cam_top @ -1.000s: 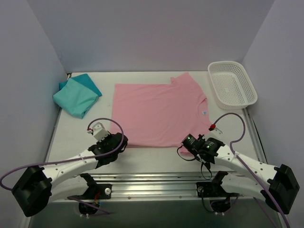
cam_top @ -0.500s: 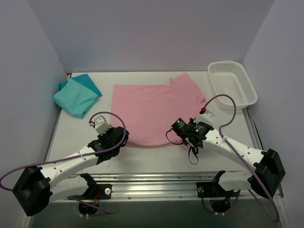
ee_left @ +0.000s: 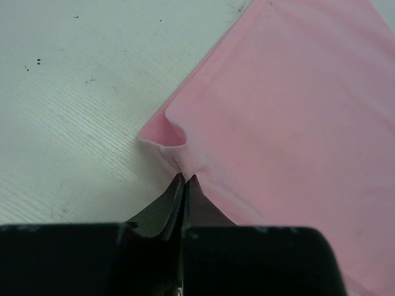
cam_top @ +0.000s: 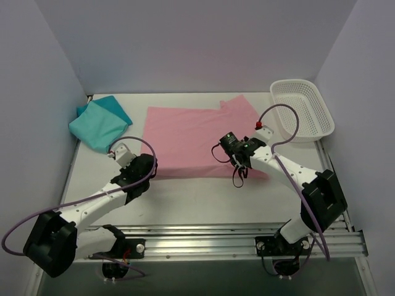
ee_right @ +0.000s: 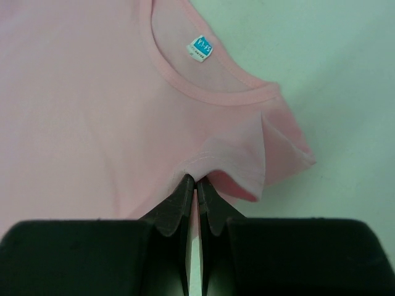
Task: Fold and stack the t-shirts
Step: Fold the flattened tshirt in 1/3 of the way
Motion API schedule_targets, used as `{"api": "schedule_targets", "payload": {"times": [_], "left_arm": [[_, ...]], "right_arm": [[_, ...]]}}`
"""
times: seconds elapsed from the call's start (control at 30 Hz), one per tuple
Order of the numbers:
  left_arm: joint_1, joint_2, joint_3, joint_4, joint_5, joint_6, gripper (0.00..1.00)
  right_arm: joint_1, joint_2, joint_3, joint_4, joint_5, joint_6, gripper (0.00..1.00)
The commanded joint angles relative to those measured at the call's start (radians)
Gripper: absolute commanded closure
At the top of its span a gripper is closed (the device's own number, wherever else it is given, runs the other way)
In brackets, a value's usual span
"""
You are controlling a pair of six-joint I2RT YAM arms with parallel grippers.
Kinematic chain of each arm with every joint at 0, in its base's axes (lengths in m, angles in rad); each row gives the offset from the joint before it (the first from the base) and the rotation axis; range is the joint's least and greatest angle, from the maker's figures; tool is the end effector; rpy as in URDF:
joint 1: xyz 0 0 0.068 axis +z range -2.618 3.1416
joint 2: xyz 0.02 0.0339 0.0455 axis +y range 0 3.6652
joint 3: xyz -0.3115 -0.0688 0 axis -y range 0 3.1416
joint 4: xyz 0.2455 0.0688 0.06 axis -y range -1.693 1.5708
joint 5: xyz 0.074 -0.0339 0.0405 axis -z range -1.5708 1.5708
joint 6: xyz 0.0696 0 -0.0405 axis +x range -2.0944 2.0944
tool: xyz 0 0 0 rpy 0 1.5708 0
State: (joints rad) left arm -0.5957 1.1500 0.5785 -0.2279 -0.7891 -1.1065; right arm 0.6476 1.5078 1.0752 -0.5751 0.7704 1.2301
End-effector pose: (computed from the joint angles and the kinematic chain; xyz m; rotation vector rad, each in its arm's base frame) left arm 0.2077 -0.0811 0.2273 -0.8622 1.9158 -0.0640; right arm 0.2801 0.1511 0.2711 0.8820 2.0405 -0.0135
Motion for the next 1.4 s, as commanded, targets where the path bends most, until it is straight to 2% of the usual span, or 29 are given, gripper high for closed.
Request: {"api": "schedule_targets", "payload": {"times": [0.0,0.47,0.73,1.03,1.2,1.3,1.37], "left_arm": [[0.022,0.027,0.033,0.090,0.021,0.065,0.98],[0.097,0.194,0.122,0.185,0.073,0.137,0.98],[0.129,0.301,0.159,0.211,0.108,0.135,0.98],[0.175,0.402,0.187,0.288,0.140,0.143,0.98],[0.204,0.459,0.202,0.334,0.171,0.162,0.98],[0.224,0.493,0.221,0.352,0.192,0.177,0.96],[0.238,0.522,0.230,0.369,0.205,0.186,0.91]], "right_arm": [[-0.037,0.040,0.054,0.011,0.049,-0.053,1.00],[-0.100,0.192,0.207,0.035,0.032,-0.133,1.00],[-0.118,0.317,0.282,0.049,0.020,-0.135,1.00],[-0.138,0.506,0.417,0.006,0.032,-0.118,1.00],[-0.144,0.555,0.474,-0.025,0.053,-0.100,1.00],[-0.147,0.571,0.488,-0.029,0.058,-0.092,1.00],[-0.151,0.581,0.499,-0.034,0.063,-0.086,1.00]]}}
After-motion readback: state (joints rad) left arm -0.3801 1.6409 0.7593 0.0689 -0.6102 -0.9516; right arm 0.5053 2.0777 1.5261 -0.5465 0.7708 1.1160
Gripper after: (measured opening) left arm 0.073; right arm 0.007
